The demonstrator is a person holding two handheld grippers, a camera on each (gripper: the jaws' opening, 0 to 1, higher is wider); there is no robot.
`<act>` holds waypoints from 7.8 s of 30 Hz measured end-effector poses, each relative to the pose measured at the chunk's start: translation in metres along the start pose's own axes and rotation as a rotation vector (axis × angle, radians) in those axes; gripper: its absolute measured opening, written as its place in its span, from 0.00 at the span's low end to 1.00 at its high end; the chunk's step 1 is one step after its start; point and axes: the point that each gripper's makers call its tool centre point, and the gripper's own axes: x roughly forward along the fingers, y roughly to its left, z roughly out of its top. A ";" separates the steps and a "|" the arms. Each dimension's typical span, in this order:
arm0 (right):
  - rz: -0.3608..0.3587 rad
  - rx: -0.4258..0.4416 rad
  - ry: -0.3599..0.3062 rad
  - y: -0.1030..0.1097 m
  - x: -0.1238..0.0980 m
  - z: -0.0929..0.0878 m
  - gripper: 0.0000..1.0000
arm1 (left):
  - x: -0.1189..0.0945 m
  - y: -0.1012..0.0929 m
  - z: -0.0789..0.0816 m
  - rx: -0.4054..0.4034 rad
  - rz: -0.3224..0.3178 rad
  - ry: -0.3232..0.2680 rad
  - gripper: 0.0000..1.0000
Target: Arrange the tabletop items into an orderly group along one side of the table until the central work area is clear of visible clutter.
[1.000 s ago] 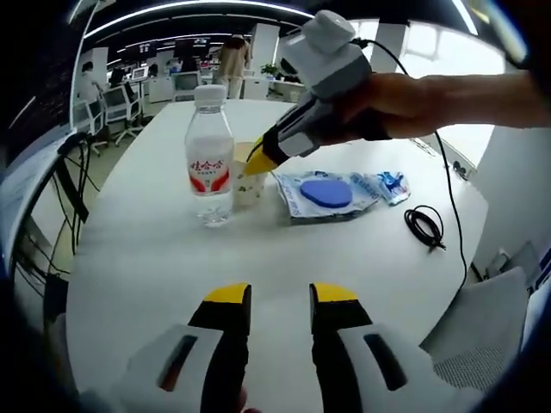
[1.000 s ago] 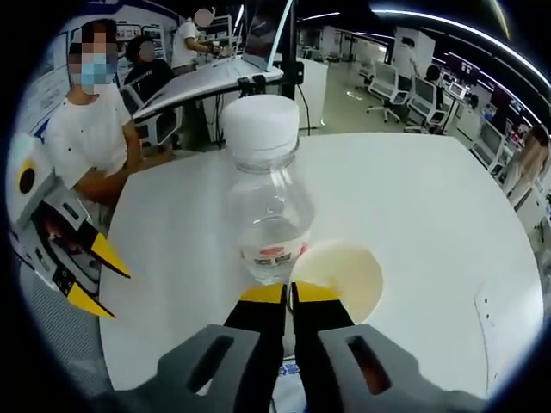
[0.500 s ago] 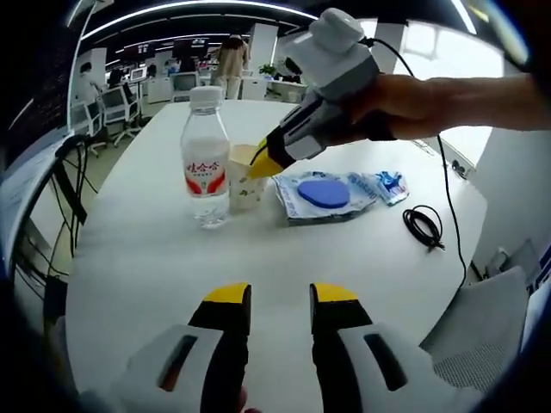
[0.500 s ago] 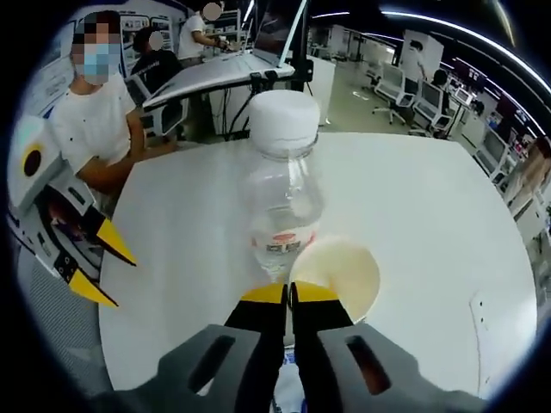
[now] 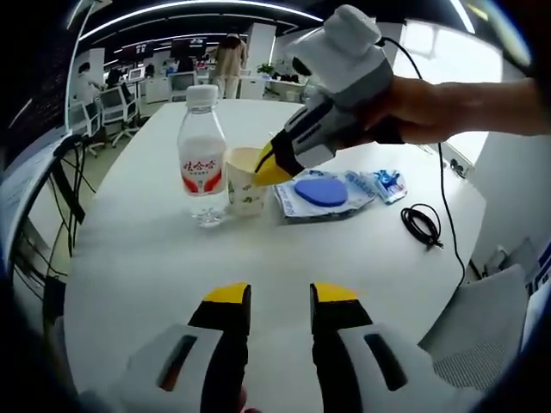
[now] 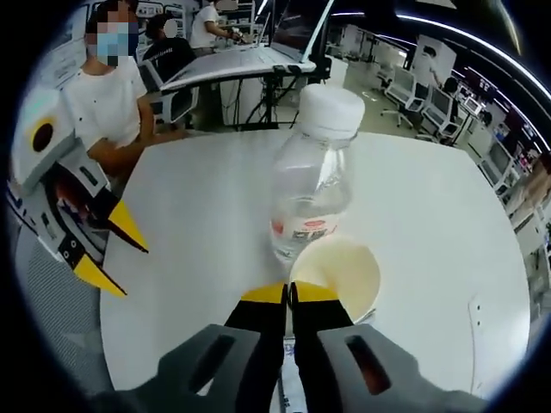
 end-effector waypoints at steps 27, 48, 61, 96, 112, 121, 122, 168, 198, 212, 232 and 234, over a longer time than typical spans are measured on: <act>-0.001 -0.051 0.024 0.011 -0.006 -0.004 0.04 | -0.002 -0.003 0.006 0.014 -0.003 -0.008 0.25; -0.035 -0.047 -0.022 0.007 -0.026 0.002 0.10 | -0.004 -0.010 0.011 0.027 -0.009 -0.022 0.25; -0.089 0.020 -0.087 0.002 -0.066 -0.016 0.11 | 0.007 -0.028 0.020 0.048 -0.044 -0.023 0.25; -0.327 0.426 -0.045 -0.032 -0.192 -0.211 0.10 | 0.038 -0.086 0.041 0.108 -0.141 -0.009 0.25; -0.384 0.565 -0.016 -0.018 -0.214 -0.281 0.10 | 0.046 -0.100 0.042 0.133 -0.158 0.009 0.25; -0.377 0.577 0.003 -0.010 -0.211 -0.295 0.11 | 0.045 -0.102 0.042 0.142 -0.157 0.011 0.25; -0.375 0.580 0.009 -0.010 -0.210 -0.299 0.11 | 0.045 -0.102 0.043 0.142 -0.157 0.011 0.25; -0.338 0.582 0.185 0.014 -0.190 -0.343 0.09 | 0.008 -0.075 0.026 0.152 -0.120 0.035 0.33; -0.310 0.491 0.101 0.019 -0.183 -0.291 0.02 | -0.004 -0.065 0.024 0.135 -0.108 0.020 0.33; -0.284 0.405 0.082 0.010 -0.168 -0.255 0.02 | -0.009 -0.054 0.027 0.115 -0.091 0.006 0.33; -0.258 0.402 0.122 -0.002 -0.148 -0.253 0.01 | -0.009 -0.046 0.029 0.098 -0.073 0.002 0.33; -0.256 0.400 0.124 -0.001 -0.148 -0.253 0.01 | -0.010 -0.045 0.029 0.095 -0.072 0.003 0.33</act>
